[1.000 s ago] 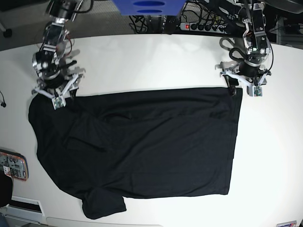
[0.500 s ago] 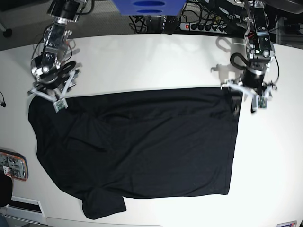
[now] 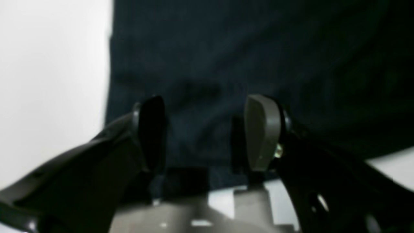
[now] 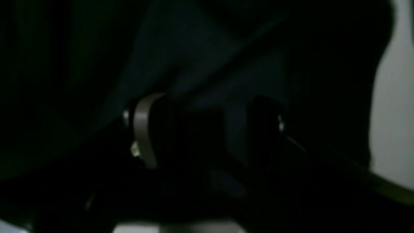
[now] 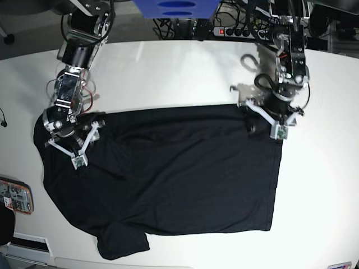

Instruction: Fold the T-shirt properly

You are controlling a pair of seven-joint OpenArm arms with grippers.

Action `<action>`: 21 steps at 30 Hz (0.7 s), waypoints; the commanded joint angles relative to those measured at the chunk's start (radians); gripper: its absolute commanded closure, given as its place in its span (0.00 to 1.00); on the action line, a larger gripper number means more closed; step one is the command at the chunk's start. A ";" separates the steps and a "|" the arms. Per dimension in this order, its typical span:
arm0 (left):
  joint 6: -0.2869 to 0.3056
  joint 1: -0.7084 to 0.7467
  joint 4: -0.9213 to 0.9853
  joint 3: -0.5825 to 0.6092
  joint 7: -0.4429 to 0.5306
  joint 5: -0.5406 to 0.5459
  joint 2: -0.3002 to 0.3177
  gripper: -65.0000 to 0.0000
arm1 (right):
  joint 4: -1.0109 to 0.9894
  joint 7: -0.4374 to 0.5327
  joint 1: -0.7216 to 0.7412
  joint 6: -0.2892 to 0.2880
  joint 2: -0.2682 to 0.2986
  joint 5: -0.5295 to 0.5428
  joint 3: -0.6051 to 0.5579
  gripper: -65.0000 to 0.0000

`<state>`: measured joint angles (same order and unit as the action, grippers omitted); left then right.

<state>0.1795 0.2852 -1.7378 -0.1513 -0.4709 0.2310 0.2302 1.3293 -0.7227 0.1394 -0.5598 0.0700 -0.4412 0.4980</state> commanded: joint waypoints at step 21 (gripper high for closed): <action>0.001 0.150 0.071 -0.090 0.238 0.017 0.013 0.41 | 0.057 0.145 -0.258 -0.001 0.009 -0.003 0.057 0.40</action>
<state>0.1795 0.4374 -1.6505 -0.2378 -0.2550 0.2420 0.2352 1.3991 -0.4339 -0.1055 -0.5507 0.0715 -0.3439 0.5526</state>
